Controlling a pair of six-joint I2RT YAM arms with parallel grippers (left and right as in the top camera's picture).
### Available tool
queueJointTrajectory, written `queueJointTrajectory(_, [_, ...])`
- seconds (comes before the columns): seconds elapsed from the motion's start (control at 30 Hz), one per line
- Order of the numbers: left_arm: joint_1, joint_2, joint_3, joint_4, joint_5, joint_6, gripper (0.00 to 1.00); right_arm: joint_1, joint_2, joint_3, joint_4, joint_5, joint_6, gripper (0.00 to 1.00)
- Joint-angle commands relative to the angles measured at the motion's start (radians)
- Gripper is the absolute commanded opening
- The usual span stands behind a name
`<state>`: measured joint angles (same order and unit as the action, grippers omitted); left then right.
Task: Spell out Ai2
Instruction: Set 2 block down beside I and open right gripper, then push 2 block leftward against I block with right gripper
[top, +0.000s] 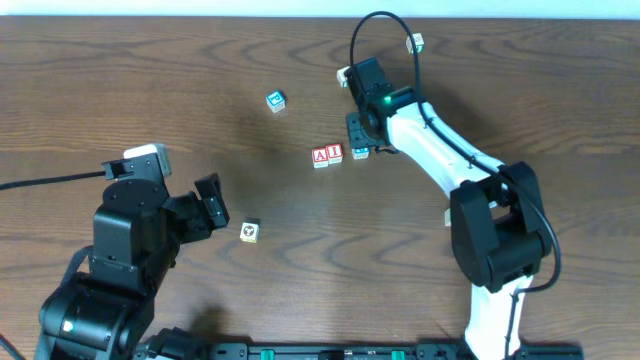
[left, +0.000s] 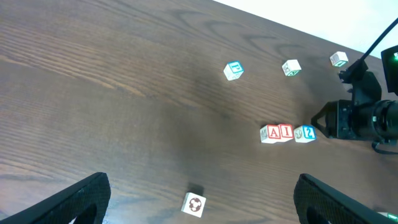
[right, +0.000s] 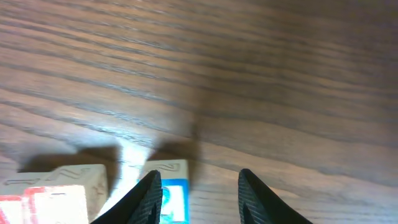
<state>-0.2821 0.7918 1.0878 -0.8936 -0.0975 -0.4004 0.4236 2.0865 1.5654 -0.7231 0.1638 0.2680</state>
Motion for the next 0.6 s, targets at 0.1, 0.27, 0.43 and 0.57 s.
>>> queueJointTrajectory(0.1, [0.003, -0.001, 0.009, -0.015, -0.010, -0.012, 0.95, -0.046, -0.033, 0.021, -0.041, 0.076, 0.024, 0.40])
queueJointTrajectory(0.27, [0.003, -0.001, 0.009, -0.021, -0.010, -0.012, 0.95, -0.056, -0.033, 0.020, -0.066, 0.059, 0.043, 0.40])
queueJointTrajectory(0.43, [0.003, -0.001, 0.009, -0.021, -0.010, -0.012, 0.95, -0.056, -0.033, 0.006, -0.053, 0.042, 0.054, 0.40])
queueJointTrajectory(0.57, [0.003, -0.001, 0.009, -0.021, -0.010, -0.012, 0.95, -0.056, -0.033, -0.001, -0.049, 0.037, 0.055, 0.39])
